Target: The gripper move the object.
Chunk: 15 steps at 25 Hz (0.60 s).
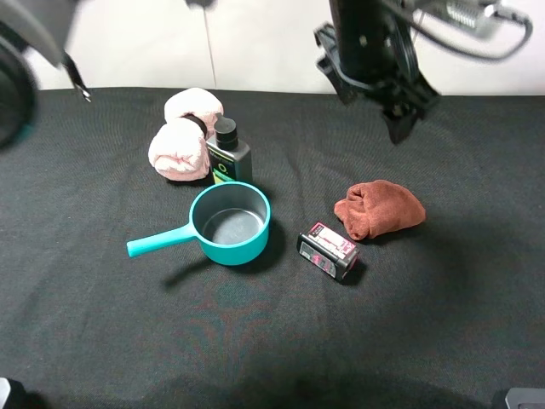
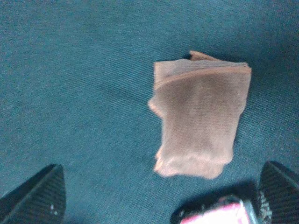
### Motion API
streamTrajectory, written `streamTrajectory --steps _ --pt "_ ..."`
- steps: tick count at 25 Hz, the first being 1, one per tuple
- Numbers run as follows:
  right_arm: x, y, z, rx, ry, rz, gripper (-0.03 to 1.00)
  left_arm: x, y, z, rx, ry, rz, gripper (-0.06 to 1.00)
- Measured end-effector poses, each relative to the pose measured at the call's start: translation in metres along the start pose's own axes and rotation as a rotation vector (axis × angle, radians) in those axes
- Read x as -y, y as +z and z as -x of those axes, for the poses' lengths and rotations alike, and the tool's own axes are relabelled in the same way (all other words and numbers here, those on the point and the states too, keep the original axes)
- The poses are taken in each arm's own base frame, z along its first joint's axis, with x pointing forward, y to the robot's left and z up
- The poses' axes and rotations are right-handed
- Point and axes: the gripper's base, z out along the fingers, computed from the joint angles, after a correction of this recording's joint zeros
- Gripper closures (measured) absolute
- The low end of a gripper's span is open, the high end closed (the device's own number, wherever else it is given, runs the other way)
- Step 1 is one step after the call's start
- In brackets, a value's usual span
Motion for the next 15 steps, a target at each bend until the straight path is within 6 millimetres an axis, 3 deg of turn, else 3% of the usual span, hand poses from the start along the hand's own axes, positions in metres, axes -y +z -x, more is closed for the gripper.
streamTrajectory --steps 8,15 --pt "0.000 0.000 0.000 0.000 0.000 0.000 0.27 -0.044 -0.066 -0.010 0.055 -0.112 0.058 0.09" --pt "0.000 0.000 0.000 0.000 0.000 0.000 0.27 -0.077 -0.104 -0.037 0.060 -0.195 0.097 0.09"
